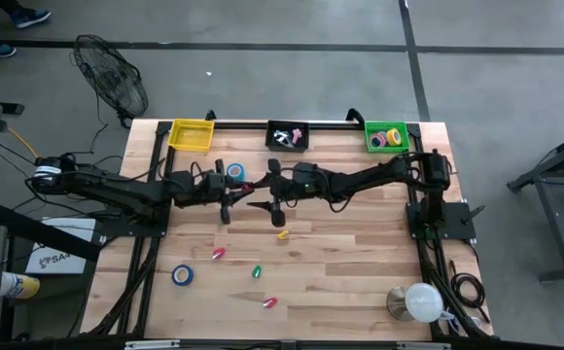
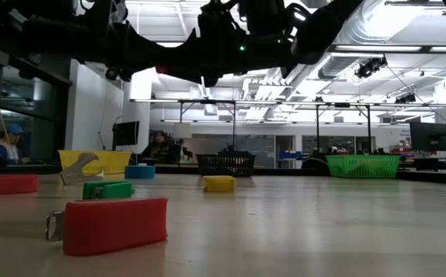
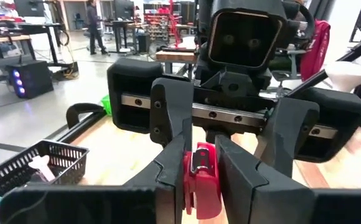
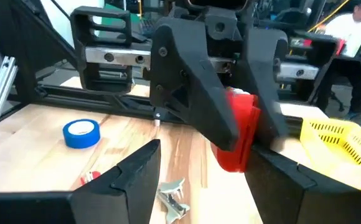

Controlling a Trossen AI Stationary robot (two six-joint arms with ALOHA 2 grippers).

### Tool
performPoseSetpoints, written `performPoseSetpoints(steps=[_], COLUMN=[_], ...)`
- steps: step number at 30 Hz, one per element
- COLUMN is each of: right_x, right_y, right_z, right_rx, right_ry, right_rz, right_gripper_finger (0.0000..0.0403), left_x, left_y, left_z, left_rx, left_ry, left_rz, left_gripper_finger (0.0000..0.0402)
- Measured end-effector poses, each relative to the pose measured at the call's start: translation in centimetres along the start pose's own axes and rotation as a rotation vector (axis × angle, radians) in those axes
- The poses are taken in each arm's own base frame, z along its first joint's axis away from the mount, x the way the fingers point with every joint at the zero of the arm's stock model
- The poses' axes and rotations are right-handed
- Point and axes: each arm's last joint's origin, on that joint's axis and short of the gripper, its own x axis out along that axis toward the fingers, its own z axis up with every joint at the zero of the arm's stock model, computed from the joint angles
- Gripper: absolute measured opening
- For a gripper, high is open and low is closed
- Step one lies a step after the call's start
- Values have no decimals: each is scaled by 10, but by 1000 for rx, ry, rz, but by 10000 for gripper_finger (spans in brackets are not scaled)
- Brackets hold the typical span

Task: Pick and place Stapler, Stapler remover, tape
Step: Put the top right red stapler into the yellow bin

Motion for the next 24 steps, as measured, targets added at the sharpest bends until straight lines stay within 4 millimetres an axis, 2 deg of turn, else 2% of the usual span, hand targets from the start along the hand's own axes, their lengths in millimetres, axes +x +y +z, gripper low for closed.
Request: performPoseSetpoints(steps=[4,8,13,17,24], right_x=[0,0,0,-1,-2], right_y=[-1,0,0,-2,-4], right_z=[-15,-6,-11,-15,-20], right_rx=[28,13,35,64,98], right_ry=[102,59,101,152,200], right_rz=[-16,-26,-34,-127,-170], right_gripper_finger=[211,211,211,211,211], left_x=[0,0,0,-1,-6], left_y=[-1,-1,0,6,19], left_z=[3,2,2,1,-2], left_rx=[3,3,7,12,25], left_ry=[-24,-17,-14,-8,25], left_rz=[-30,-28,21,206,668], left_gripper_finger=[61,61,62,58,56])
